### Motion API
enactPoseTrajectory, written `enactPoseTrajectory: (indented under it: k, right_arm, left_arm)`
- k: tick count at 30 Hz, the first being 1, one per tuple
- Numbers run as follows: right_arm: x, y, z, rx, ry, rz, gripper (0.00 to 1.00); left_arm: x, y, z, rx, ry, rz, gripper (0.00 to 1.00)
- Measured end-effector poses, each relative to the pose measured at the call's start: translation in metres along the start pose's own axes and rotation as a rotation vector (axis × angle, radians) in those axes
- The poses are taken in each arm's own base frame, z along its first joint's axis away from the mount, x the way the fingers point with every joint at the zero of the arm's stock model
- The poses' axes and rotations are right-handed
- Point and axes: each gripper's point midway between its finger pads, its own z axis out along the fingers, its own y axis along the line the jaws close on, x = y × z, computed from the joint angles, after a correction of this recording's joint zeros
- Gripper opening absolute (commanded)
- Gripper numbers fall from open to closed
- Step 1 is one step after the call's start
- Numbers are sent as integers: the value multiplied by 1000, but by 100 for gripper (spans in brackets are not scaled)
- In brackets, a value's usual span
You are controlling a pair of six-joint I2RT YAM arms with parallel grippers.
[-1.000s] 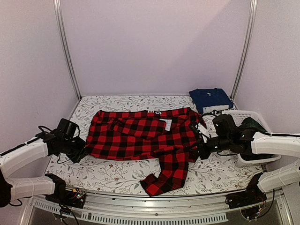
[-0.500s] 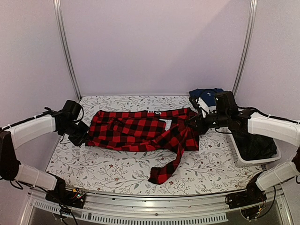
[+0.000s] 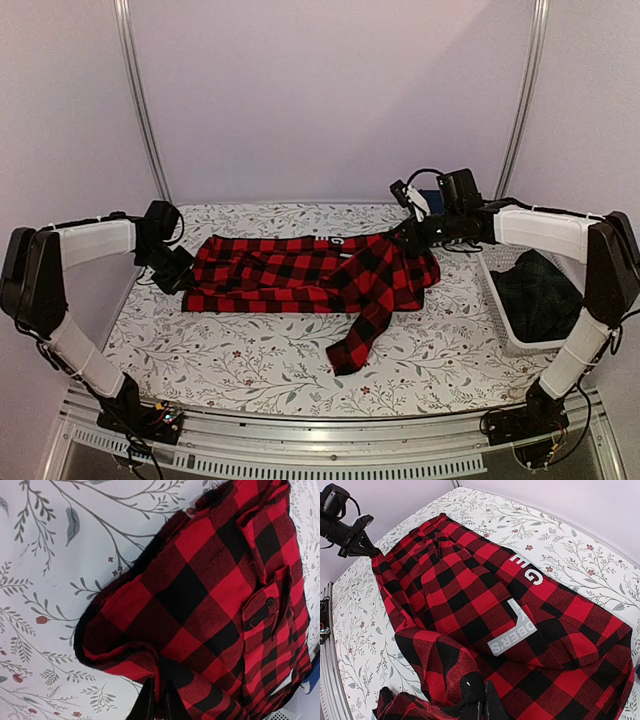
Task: Fold and stack the mixed laundry pile
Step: Fold the 1/3-folded shirt at the center of the board.
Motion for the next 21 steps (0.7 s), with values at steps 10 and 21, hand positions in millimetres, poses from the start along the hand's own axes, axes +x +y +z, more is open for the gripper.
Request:
enactPoseTrajectory:
  k: [10,21]
  right_arm:
    - [11,-22,45,-27,76,39,0]
    - [0,-52,40,24,38,59,3]
  left_arm:
    - [-17,-6,24,-9,37,7,15]
    - [-39,-29,25,74,2,46,84]
